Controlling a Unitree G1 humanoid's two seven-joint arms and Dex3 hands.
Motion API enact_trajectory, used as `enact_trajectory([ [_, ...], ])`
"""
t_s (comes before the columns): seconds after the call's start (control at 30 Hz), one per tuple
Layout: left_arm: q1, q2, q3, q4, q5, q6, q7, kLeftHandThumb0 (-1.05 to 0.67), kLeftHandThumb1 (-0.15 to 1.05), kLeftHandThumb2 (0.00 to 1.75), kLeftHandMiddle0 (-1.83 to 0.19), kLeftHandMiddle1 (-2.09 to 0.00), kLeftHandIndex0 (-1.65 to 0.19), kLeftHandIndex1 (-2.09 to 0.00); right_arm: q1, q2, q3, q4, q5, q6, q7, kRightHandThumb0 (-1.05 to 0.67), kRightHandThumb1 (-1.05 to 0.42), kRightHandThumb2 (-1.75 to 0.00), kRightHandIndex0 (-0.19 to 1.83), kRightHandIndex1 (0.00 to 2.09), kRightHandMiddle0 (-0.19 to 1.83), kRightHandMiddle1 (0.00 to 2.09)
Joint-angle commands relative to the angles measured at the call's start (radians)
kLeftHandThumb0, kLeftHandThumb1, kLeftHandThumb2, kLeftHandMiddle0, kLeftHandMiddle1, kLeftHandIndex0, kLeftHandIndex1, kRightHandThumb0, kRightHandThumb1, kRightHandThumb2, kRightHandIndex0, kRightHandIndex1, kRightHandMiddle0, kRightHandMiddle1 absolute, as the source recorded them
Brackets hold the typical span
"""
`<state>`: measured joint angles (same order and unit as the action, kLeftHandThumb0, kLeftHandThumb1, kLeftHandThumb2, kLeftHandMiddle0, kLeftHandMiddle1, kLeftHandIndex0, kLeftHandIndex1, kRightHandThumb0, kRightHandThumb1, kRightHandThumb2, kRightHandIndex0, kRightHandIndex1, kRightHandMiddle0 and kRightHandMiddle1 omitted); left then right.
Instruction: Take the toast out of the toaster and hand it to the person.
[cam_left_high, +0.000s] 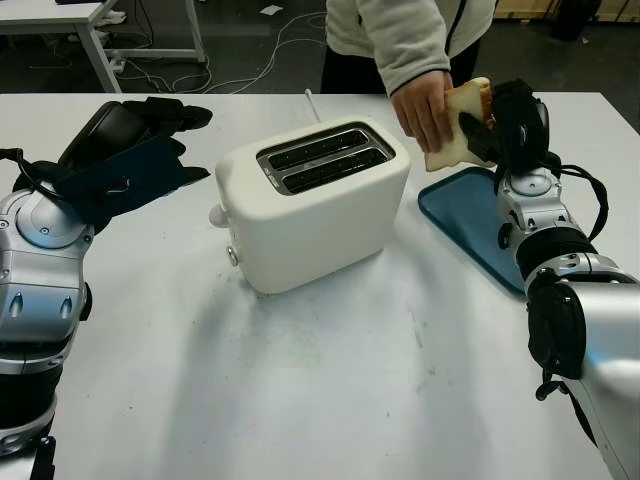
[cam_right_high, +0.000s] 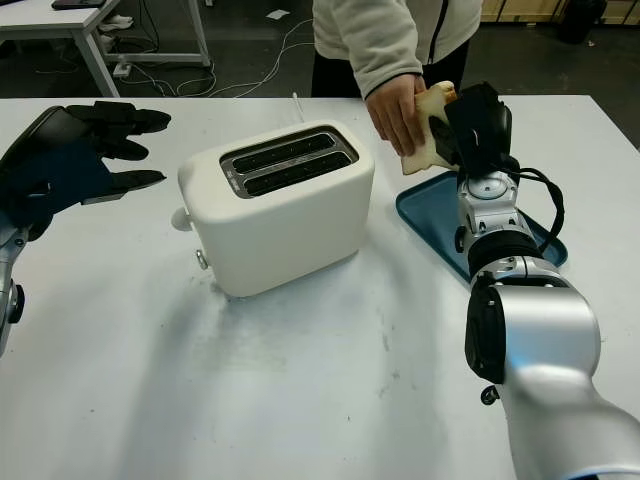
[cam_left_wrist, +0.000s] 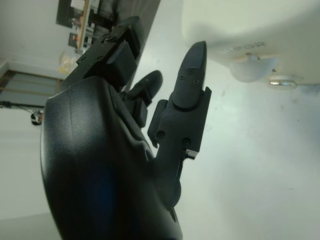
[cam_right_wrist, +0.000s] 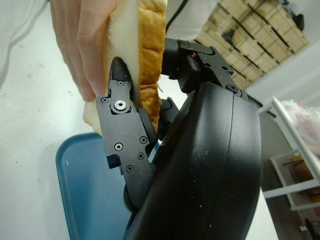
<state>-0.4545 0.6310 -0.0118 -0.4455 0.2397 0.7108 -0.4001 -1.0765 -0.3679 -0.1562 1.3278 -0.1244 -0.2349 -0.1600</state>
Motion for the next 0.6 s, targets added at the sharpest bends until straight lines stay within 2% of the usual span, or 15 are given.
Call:
enact_trajectory([
  [0.0,-0.006,0.006,0.001,-0.001,0.009,-0.006,0.003,-0.28,0.92,0.06,-0.38,-0.64,-0.58,-0.01,-0.007,0.000,-0.008,-0.012,0.012,-0.028,0.005,-0.13,-0.92,-0.32,0.78,1.75,0.47,1.75],
  [0.37,-0.002,0.004,0.003,-0.009,0.008,0.007,0.002,-0.27,0.92,0.07,-0.36,-0.63,-0.57,0.00,-0.005,-0.001,-0.020,-0.009,0.023,-0.017,0.033,-0.20,-0.92,-0.32,0.78,1.75,0.45,1.75],
  [0.43,-0.001,0.004,0.004,-0.010,0.007,0.008,0.002,-0.27,0.92,0.07,-0.36,-0.63,-0.57,0.00,0.001,-0.009,-0.009,-0.009,0.011,-0.023,0.049,-0.23,-0.92,-0.29,0.72,1.75,0.40,1.75],
  [0.47,0.002,0.004,0.006,-0.010,0.006,0.006,0.002,-0.27,0.92,0.07,-0.37,-0.63,-0.57,0.00,0.002,-0.020,0.018,-0.009,-0.016,-0.017,0.062,-0.31,-0.92,-0.22,0.66,1.75,0.40,1.69],
  [0.5,0.004,0.006,0.007,-0.010,0.006,0.007,0.000,-0.27,0.92,0.07,-0.37,-0.63,-0.57,0.00,0.001,-0.031,0.035,-0.009,-0.029,-0.003,0.101,-0.50,-0.92,-0.13,0.50,1.28,0.40,1.14],
  [0.53,0.006,0.007,0.007,-0.012,0.006,0.007,0.000,-0.28,0.92,0.08,-0.36,-0.62,-0.57,0.00,-0.002,-0.044,0.059,-0.010,-0.048,0.010,0.147,-0.60,-0.91,-0.07,0.45,0.82,0.44,0.70],
  [0.57,0.009,0.004,0.008,-0.016,0.006,0.010,0.003,-0.27,0.92,0.08,-0.36,-0.62,-0.56,0.00,-0.001,-0.054,0.072,-0.012,-0.055,0.012,0.188,-0.71,-0.92,-0.04,0.36,0.48,0.37,0.38],
])
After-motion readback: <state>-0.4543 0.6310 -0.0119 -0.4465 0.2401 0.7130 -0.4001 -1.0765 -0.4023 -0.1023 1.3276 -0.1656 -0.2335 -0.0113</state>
